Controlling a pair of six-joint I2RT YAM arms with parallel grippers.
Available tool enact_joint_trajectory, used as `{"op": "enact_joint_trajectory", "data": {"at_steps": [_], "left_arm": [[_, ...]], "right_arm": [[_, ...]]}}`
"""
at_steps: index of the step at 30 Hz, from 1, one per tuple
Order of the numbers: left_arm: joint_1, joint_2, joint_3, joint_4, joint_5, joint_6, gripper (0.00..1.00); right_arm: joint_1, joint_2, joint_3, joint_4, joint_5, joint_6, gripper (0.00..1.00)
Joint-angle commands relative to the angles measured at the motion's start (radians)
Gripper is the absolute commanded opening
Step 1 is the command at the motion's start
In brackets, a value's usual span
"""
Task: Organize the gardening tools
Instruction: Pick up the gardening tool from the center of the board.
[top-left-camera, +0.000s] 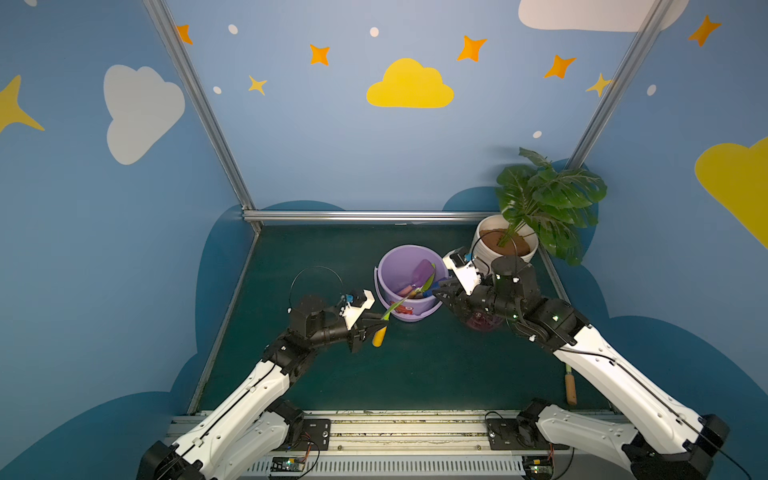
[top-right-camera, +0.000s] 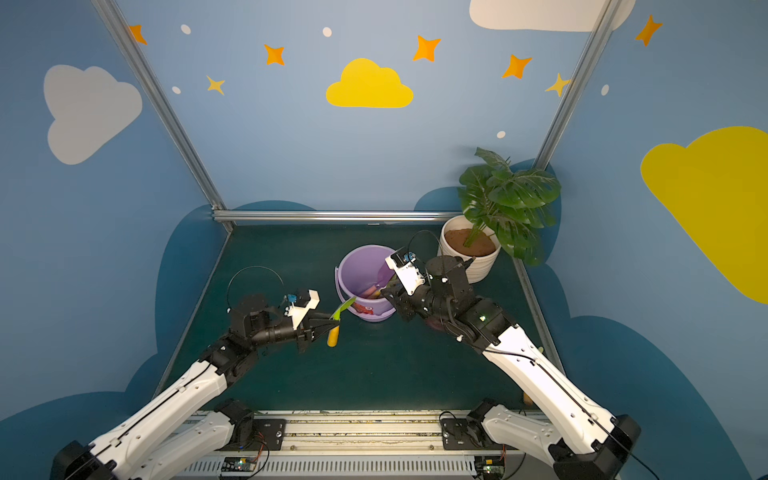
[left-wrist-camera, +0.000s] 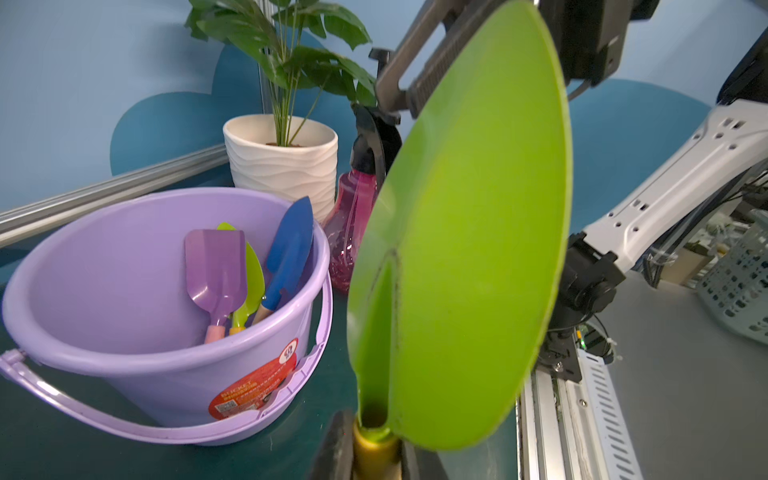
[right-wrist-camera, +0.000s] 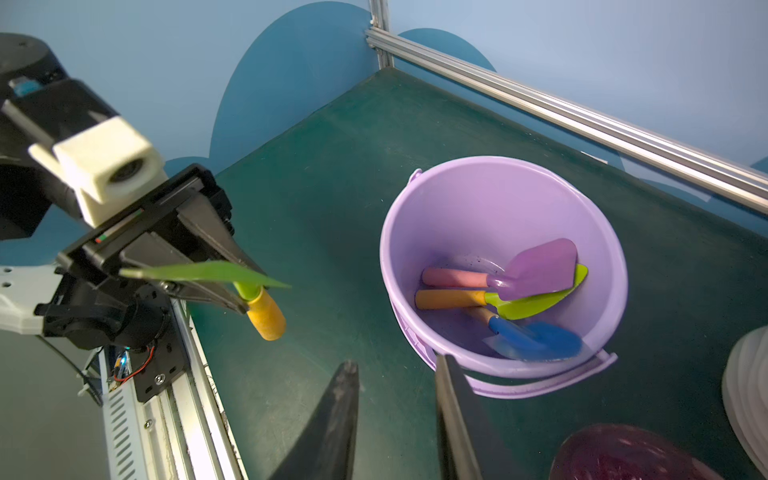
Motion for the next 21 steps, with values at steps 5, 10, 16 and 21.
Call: {"op": "enact_joint_trajectory", "data": {"at_steps": [5, 10, 16, 21], "left_arm": [[0.072, 0.115, -0.042, 0.318, 0.297, -0.233, 0.02], [0.074, 0.165, -0.05, 0.418, 0.391, -0.279, 0.03], [0.059, 0.205, -0.047, 0.477, 0.47, -0.305, 0.03], [0.038, 0.233, -0.042, 0.479, 0.514, -0.3, 0.05]], "right_arm": [[-0.003, -0.037, -0.035, 0.085, -0.267, -0.084, 0.42], [-0.004, -0.07, -0.054, 0.131, -0.32, -0.115, 0.49], [-0.004, -0.063, -0.047, 0.186, -0.404, -0.114, 0.59], [-0.005, -0.02, 0.017, 0.137, -0.463, -0.147, 0.6]]}}
